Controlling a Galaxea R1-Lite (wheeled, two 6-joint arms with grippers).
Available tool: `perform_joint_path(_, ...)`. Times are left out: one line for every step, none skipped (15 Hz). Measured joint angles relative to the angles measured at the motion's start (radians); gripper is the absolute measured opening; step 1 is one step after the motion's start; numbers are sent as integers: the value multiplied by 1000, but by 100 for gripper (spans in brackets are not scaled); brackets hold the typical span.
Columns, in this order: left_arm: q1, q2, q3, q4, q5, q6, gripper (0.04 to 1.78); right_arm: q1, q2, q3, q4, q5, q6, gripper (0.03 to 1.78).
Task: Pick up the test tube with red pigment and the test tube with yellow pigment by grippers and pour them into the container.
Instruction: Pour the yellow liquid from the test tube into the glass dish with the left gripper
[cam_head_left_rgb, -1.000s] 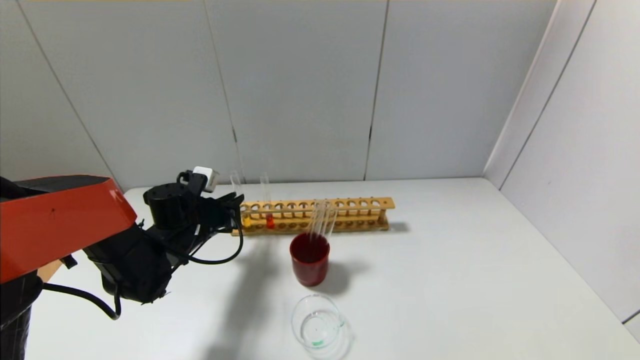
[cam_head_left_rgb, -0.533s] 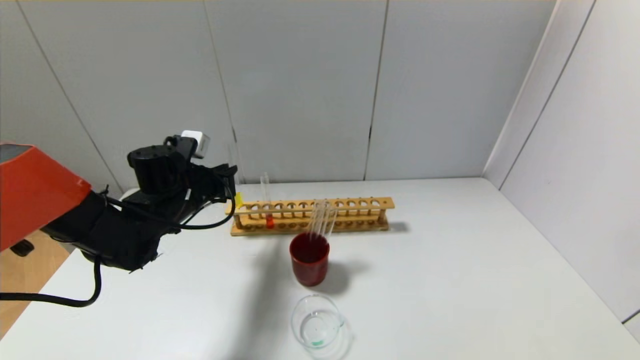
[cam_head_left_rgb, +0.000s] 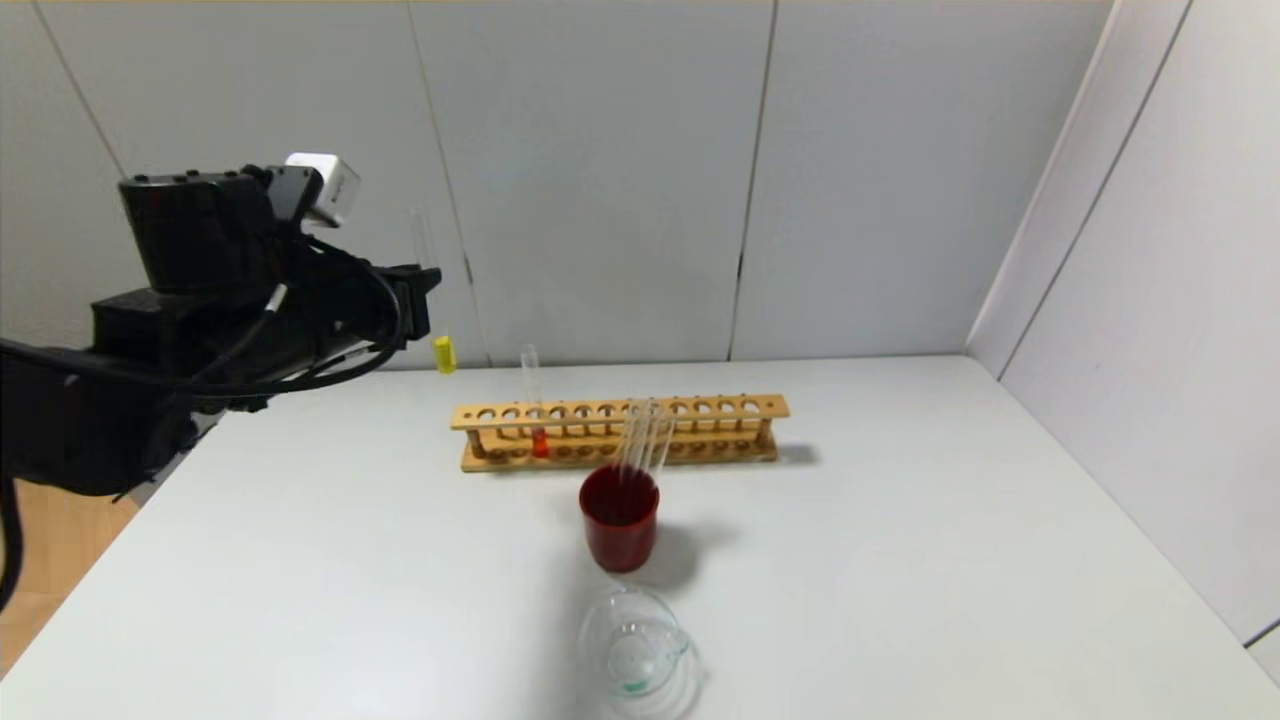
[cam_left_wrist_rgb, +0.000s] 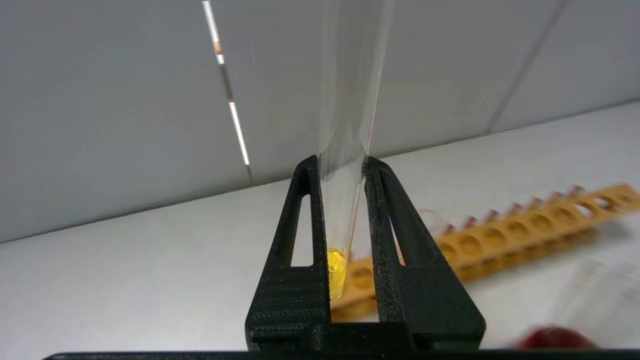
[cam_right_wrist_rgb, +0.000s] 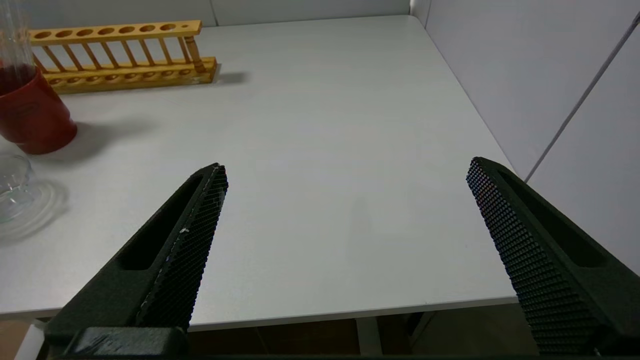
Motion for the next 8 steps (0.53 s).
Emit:
perform_joint_path(-20,-67,13,67,0,4,29,1,0,0,0,0,0,175)
perform_joint_path(-39,-132,30,129,1,10,29,0,0,0,0,0,0,175)
perform_joint_path(-64,-203,53,195,7,25,29,0,0,0,0,0,0,175)
perform_joint_path(-90,-267,81,258,22,46,29,0,0,0,0,0,0,175)
perform_joint_path(-119,-326,114,320,47,74,29,0,0,0,0,0,0,175)
perform_joint_path(-151,-381,156,378,86,105,29,0,0,0,0,0,0,175)
perform_joint_path(-178,-427,194,410,124,133,29,0,0,0,0,0,0,175)
perform_joint_path(-202,-469,233,427,152,167,29,0,0,0,0,0,0,175)
